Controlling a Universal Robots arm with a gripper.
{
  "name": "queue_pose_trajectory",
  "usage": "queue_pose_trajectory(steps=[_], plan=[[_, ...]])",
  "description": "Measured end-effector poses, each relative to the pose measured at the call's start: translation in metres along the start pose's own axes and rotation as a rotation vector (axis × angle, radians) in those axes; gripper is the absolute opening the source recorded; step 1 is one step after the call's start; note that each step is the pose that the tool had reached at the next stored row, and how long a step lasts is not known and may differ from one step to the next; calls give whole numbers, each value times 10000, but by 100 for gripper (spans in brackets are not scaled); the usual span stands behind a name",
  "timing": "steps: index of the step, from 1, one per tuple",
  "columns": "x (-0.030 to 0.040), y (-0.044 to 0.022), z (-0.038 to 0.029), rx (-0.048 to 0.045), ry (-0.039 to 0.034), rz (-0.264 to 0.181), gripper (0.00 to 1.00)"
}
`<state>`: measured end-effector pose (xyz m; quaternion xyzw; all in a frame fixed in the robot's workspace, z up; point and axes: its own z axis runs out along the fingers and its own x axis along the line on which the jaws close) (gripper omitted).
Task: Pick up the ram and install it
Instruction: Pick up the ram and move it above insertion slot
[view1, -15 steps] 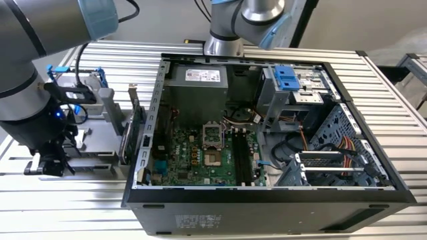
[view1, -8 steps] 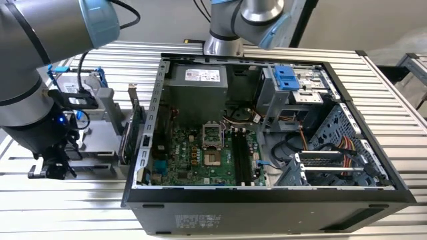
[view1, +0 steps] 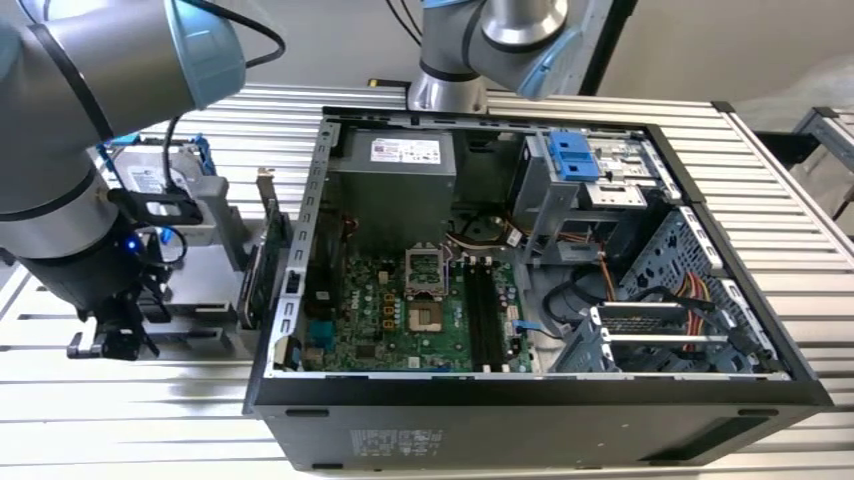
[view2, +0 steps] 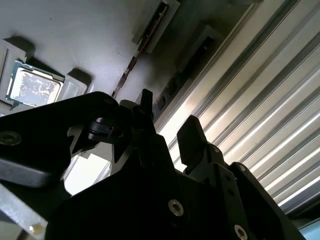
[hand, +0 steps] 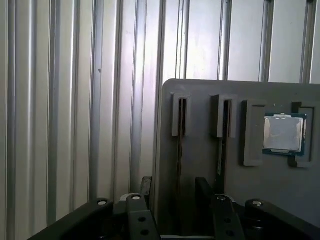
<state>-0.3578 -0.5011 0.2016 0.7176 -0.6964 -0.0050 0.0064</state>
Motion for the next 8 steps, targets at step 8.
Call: queue_pose_trajectory(steps=[8], plan=[[-1,1,98,-1,13,40,100]])
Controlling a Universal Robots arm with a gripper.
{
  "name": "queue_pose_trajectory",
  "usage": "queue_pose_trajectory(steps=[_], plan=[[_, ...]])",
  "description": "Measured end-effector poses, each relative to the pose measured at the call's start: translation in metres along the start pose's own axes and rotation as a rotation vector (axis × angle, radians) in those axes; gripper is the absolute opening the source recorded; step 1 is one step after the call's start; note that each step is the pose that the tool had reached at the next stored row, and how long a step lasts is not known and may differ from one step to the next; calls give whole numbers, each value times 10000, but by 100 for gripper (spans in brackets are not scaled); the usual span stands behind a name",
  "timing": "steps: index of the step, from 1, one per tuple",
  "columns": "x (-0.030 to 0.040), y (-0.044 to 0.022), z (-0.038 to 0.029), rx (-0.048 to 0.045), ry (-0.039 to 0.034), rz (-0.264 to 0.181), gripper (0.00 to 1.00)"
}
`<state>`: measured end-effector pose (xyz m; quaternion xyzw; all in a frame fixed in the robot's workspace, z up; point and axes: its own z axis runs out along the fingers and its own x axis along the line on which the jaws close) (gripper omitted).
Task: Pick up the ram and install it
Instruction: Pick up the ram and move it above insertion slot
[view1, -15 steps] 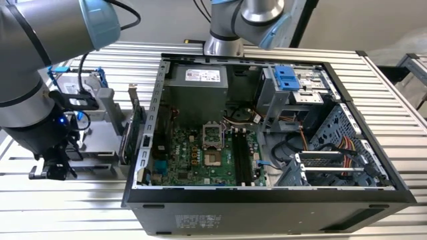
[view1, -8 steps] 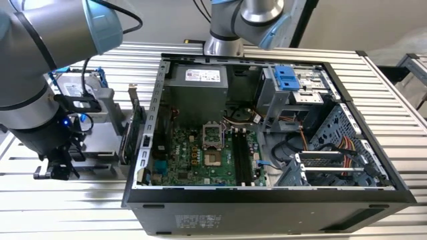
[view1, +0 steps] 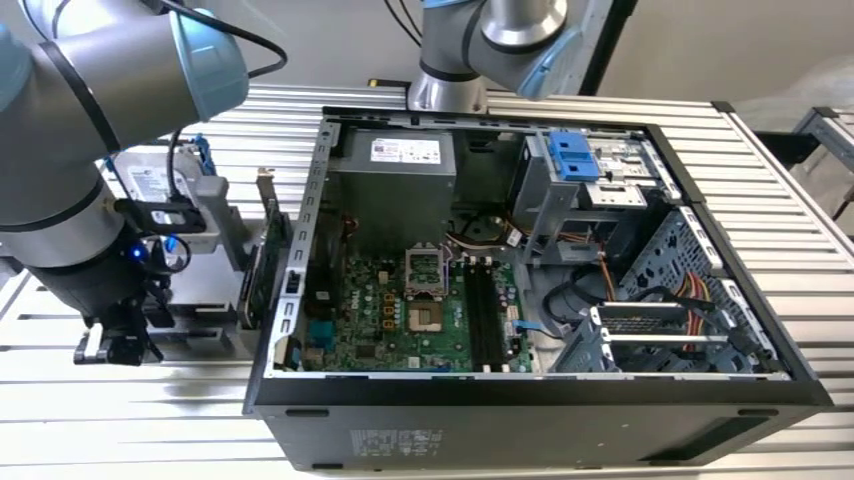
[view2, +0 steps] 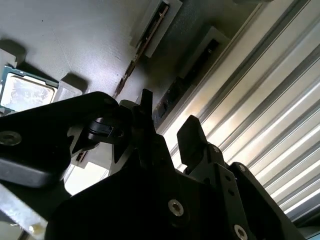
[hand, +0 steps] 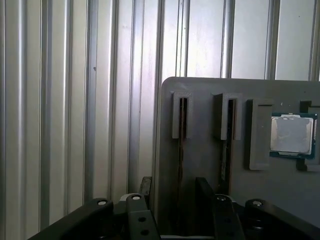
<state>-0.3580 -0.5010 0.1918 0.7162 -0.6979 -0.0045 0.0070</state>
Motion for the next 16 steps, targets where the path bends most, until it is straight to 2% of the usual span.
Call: queue_pose_trajectory(steps=[12,13,16], plan=[[0,0,2,0,-1,0,100],[0,0,2,0,-10,0,100],[-1,0,3,3,-103,-1,100]])
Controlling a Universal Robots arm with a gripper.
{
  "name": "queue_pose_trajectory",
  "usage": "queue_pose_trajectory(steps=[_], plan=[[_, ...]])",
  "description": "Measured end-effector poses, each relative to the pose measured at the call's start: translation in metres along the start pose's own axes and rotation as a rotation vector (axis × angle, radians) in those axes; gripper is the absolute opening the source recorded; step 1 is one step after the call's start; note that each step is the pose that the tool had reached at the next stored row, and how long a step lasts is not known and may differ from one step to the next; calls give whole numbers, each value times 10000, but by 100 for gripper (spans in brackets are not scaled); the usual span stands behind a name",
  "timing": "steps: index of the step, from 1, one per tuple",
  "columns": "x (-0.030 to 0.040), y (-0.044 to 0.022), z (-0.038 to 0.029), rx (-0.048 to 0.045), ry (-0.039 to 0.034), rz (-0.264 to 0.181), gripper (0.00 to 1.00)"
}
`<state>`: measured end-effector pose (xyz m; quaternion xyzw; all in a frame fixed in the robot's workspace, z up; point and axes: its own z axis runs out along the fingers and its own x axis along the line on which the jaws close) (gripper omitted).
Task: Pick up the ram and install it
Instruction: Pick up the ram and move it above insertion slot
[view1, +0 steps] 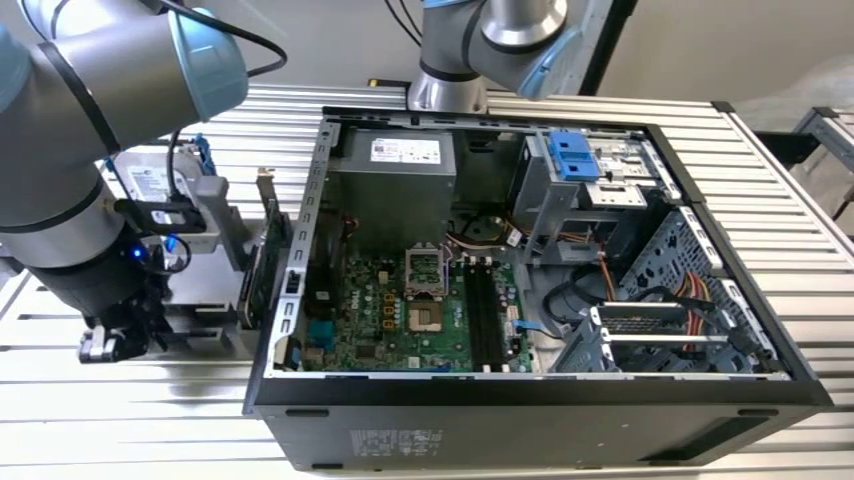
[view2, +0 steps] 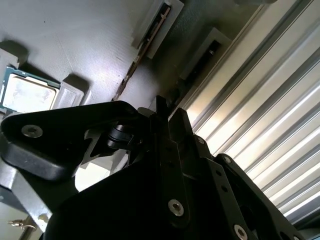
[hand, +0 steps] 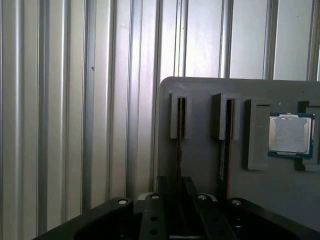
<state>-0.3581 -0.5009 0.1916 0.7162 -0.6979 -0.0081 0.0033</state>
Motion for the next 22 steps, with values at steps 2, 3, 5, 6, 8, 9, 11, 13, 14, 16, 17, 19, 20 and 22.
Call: queue_pose_trajectory(steps=[2,3,5,6,8,9,11,13,14,16,17,19,20,22], plan=[[-1,0,1,2,-3,1,100],[-4,-1,2,2,-4,0,100],[-14,-1,0,-1,-2,-1,100],[-16,-2,1,0,-2,-1,100],[-16,-1,1,0,-2,-2,100],[-16,-1,1,-1,-1,-1,100],[-17,-1,0,-1,-1,-1,100],[-18,-1,1,-1,-2,0,0],[-18,-1,1,0,-3,0,0],[-18,-1,1,-1,-2,-1,0],[-18,-1,1,-1,-2,-1,0],[-21,-1,1,-1,-2,-1,0],[-21,-1,0,-1,-1,-1,0],[-21,-1,1,0,-2,-1,0]])
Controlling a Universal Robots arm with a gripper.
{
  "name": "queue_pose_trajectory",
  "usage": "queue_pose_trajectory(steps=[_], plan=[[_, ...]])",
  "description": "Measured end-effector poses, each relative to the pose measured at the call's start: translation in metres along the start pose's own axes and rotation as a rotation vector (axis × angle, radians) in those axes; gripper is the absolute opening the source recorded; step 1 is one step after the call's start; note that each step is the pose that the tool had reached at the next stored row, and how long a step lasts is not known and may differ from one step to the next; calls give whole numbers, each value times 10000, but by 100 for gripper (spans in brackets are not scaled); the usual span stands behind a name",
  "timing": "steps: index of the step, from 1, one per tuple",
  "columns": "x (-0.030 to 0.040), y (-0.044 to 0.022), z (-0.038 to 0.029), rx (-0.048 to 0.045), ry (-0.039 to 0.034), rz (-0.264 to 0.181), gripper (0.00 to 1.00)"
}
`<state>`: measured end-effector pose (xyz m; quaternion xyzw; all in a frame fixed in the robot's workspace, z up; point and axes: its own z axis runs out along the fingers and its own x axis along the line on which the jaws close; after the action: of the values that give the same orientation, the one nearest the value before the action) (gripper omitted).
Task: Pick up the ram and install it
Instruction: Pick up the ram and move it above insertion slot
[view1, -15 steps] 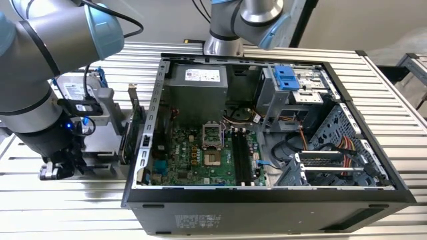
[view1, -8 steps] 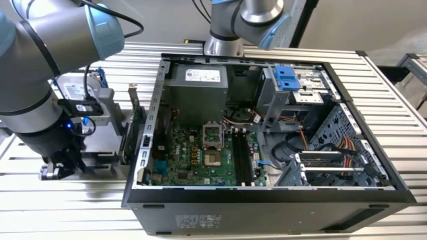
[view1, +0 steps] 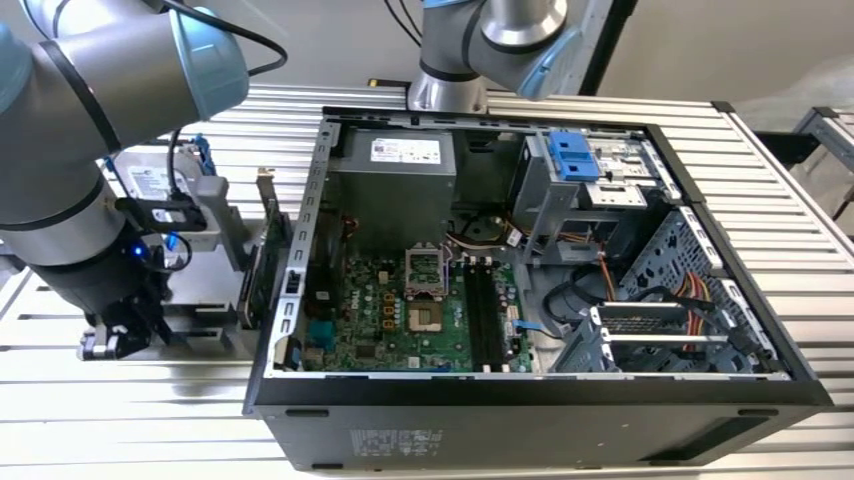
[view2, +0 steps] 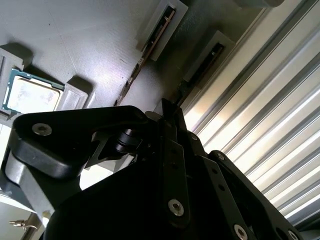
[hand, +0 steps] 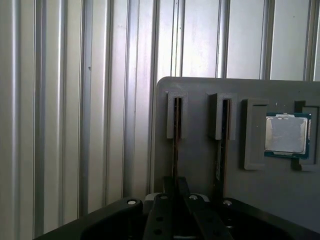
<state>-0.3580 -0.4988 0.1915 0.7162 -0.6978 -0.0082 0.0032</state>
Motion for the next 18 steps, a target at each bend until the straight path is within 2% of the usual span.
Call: queue_pose_trajectory(steps=[8,18], plan=[[-1,1,-23,-1,1,1,0],[-3,3,-190,0,0,2,0]])
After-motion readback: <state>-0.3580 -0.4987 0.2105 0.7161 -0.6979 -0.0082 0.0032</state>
